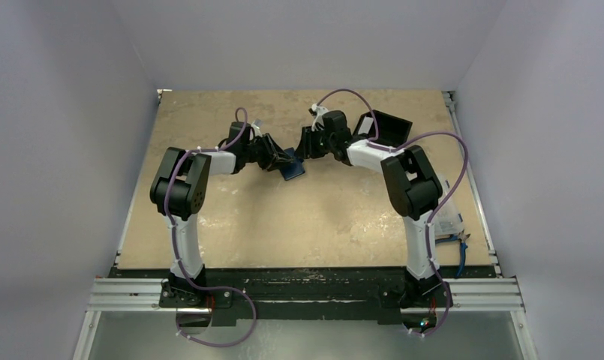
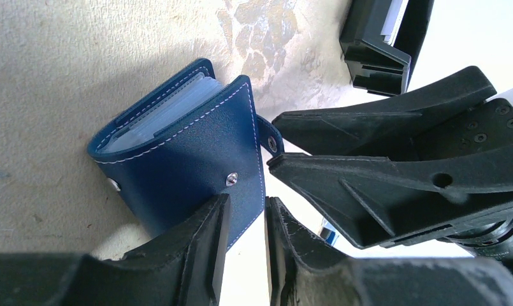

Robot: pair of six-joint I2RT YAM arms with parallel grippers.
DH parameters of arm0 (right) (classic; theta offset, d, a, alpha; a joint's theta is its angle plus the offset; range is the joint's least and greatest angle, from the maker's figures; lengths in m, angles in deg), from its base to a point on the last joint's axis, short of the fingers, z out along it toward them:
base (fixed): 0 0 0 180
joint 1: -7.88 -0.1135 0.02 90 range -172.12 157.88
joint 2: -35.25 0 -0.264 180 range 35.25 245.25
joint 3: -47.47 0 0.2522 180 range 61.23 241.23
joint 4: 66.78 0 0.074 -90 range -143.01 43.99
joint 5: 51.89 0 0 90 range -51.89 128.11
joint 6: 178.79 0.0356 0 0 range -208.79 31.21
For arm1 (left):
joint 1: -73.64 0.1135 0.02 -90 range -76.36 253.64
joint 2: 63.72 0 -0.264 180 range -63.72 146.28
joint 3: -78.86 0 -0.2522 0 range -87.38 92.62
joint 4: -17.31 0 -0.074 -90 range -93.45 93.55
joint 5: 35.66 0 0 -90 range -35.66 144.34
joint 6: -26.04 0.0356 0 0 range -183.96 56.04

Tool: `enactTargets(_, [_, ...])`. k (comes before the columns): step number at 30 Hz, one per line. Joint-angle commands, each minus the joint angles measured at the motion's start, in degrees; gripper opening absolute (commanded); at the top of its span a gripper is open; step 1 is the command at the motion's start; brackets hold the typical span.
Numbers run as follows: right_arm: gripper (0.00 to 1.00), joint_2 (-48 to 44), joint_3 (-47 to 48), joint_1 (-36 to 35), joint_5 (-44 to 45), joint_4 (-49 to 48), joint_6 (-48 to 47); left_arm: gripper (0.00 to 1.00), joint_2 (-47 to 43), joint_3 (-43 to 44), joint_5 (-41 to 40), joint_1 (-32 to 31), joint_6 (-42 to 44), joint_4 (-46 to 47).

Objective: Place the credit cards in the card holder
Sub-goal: Close the card holder at the center of the board.

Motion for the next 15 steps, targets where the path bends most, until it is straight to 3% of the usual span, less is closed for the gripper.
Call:
enactTargets(1, [0.4, -0.2, 2.12, -0.31, 2.69, 1.1, -2.03, 0.31, 2.15, 0.27, -2.89, -0.92, 2.39, -3.28])
enactTargets(11, [0.26, -1.72, 1.08, -0.34, 2.34, 0.12, -1.86, 0.31, 2.23, 0.25, -2.93, -0.92, 2.37, -3.26])
enactTargets(15, [0.26, -2.86, 0.19, -0.27, 2.34, -0.57, -1.3, 0.31, 2.24, 0.25, -2.92, -0.92, 2.38, -3.21])
